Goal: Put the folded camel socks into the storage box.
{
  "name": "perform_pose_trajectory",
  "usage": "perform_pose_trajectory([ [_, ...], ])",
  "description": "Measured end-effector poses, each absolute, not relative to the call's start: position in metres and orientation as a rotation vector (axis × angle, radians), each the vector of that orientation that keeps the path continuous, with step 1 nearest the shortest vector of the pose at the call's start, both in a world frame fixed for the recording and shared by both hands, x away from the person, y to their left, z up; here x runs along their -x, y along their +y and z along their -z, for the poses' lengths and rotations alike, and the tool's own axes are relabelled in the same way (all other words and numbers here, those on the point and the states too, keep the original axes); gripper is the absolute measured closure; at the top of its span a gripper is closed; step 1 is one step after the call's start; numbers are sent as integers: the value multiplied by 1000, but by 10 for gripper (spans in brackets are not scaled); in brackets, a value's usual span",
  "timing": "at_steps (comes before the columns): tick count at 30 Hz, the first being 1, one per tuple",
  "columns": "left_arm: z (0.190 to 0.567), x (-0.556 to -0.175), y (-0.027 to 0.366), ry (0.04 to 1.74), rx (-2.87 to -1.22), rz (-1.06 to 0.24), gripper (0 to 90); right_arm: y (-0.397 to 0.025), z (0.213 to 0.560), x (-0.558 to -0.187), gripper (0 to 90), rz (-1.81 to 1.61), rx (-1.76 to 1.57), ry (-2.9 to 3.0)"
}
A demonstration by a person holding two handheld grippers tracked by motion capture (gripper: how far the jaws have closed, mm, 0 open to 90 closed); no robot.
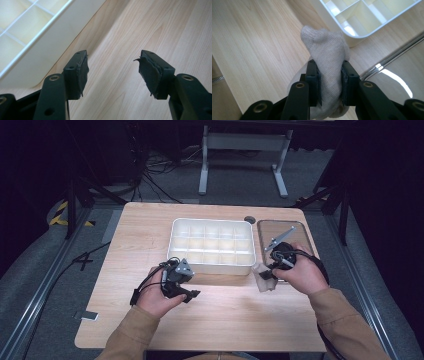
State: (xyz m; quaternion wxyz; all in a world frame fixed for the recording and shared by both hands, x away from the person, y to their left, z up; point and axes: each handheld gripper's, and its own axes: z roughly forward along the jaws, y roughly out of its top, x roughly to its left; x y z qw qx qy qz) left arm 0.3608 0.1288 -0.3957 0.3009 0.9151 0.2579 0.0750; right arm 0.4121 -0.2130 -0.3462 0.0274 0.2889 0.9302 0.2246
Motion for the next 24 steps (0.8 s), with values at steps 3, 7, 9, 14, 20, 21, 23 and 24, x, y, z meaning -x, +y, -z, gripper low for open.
perform_pose_trajectory([
  [3,395,-357,140,710,-2401,-210,404,-213,341,-418,722,-656,-828,2869],
  [7,392,-352,154,755,-2367,-226,404,-211,332,-427,722,-643,-763,2864],
  [9,392,-350,160,782,-2360,-232,404,-210,328,-431,721,-649,-753,2860],
  [14,391,-344,173,866,-2324,-259,407,-205,321,-440,721,-673,-744,2848],
  [20,389,-337,188,921,-2280,-277,403,-197,318,-451,720,-676,-722,2833],
  [21,390,-335,189,930,-2270,-281,398,-195,318,-453,720,-681,-710,2834],
  [23,391,-332,196,935,-2264,-299,384,-192,317,-458,719,-674,-688,2829],
  [24,391,-330,198,952,-2257,-296,385,-189,317,-462,718,-673,-665,2831],
])
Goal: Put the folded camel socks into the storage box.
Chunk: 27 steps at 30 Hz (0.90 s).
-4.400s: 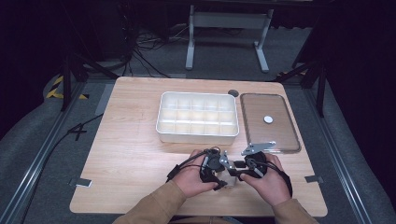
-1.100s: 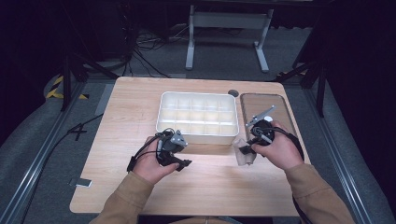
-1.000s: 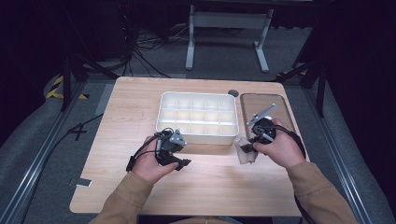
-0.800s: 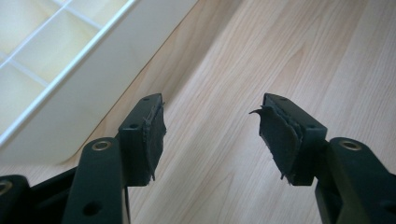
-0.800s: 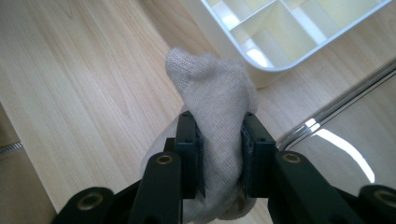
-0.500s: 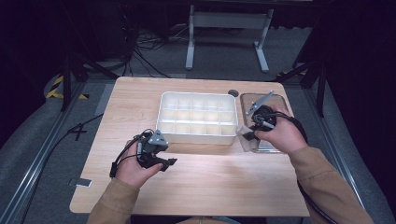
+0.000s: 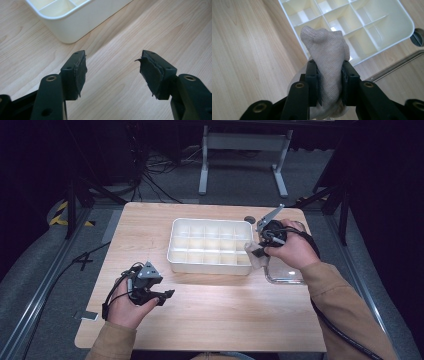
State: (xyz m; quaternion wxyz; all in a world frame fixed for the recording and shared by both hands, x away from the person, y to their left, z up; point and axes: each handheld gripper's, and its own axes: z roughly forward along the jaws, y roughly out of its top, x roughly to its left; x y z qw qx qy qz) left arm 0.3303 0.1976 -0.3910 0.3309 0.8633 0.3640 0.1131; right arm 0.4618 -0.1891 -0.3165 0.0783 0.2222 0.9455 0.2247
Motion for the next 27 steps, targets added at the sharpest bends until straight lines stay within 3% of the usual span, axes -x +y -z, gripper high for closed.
perform_pose_trajectory([
  [27,394,-319,225,1034,-2211,-326,383,-153,330,-498,705,-542,-299,2830],
])
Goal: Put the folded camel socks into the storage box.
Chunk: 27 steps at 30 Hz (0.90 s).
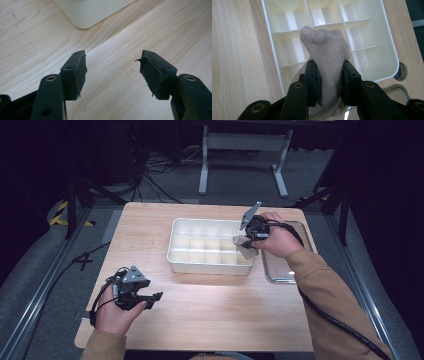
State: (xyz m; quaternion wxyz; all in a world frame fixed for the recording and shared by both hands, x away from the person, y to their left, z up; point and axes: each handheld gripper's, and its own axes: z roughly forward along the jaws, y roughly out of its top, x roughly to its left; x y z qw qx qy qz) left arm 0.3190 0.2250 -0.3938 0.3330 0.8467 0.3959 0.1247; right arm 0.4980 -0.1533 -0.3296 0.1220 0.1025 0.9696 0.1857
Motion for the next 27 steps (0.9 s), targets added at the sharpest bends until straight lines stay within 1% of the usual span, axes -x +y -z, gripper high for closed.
perform_pose_trajectory([
  [9,394,-320,224,1037,-2202,-311,386,-145,340,-503,699,-471,-92,2841],
  [20,394,-321,225,1034,-2201,-309,388,-144,361,-504,705,-433,-145,2906],
  [27,394,-321,224,1035,-2203,-304,388,-138,372,-503,707,-381,-98,2937],
])
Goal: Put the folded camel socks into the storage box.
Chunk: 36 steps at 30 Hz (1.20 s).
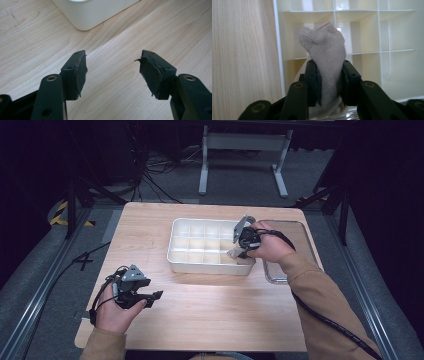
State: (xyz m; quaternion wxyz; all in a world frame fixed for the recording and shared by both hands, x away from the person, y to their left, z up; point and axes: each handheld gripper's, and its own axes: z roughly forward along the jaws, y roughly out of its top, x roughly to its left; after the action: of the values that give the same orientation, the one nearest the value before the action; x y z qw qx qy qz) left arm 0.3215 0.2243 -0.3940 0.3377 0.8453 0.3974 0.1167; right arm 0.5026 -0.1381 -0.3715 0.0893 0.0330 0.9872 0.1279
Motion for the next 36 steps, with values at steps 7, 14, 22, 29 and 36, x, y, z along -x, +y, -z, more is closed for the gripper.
perform_pose_trajectory([
  [7,394,-321,225,1032,-2201,-308,388,-134,382,-504,707,-343,-109,2957],
  [14,393,-321,224,1028,-2211,-304,388,-135,387,-507,705,-340,-160,2988],
  [22,394,-321,224,1029,-2204,-303,388,-142,396,-511,702,-316,-226,3011],
  [29,394,-322,223,1025,-2206,-308,388,-142,401,-512,700,-291,-238,3015],
  [36,394,-322,223,1023,-2206,-305,388,-142,409,-514,695,-270,-275,3028],
])
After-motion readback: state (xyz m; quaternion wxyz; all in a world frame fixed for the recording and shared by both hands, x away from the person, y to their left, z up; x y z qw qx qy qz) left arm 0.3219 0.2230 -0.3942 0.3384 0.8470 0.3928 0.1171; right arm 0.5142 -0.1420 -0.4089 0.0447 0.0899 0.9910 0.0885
